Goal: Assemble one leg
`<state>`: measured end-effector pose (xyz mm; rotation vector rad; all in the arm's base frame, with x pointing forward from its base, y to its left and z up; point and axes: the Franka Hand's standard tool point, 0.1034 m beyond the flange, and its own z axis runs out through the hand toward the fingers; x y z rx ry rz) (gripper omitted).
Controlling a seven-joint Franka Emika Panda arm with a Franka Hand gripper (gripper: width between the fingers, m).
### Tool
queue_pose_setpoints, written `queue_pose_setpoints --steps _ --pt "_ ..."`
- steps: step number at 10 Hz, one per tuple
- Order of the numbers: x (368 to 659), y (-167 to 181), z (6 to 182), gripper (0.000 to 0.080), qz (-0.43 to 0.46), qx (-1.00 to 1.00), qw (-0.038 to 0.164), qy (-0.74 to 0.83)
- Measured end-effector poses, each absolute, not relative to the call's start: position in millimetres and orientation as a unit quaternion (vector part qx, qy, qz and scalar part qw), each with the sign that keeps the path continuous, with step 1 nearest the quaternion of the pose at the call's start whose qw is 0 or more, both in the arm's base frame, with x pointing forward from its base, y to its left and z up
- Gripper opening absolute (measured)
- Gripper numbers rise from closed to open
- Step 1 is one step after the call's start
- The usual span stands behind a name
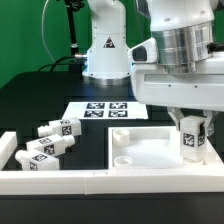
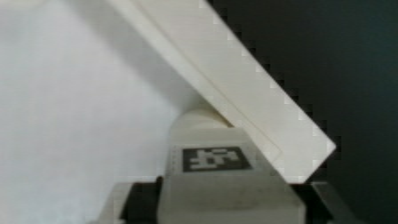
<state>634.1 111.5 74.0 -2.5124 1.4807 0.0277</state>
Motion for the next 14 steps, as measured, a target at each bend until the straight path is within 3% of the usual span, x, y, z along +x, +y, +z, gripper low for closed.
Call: queue_pose_setpoints --steps 1,4,5,6,8,11,14 --pt "634.7 109.7 74.0 0.0287 0.017 -0.821 0.125 0.557" --pt "634.3 110.2 73.2 0.0287 0.016 -0.828 0.125 0.546" --pt "634.8 111.0 71.8 0.0477 0.005 -0.860 0.123 0.495" --pt "636.9 109.9 70.8 0.0599 0.001 -0.903 0.120 0.412" --pt "638.3 121.4 74.0 0.0639 -0.007 -0.970 0.082 0.228" --pt "639.2 119.0 73.2 0.0648 -0.017 -0.986 0.082 0.145" --pt "646.9 105.5 73.8 0.0648 -0.038 -0.994 0.062 -0.080"
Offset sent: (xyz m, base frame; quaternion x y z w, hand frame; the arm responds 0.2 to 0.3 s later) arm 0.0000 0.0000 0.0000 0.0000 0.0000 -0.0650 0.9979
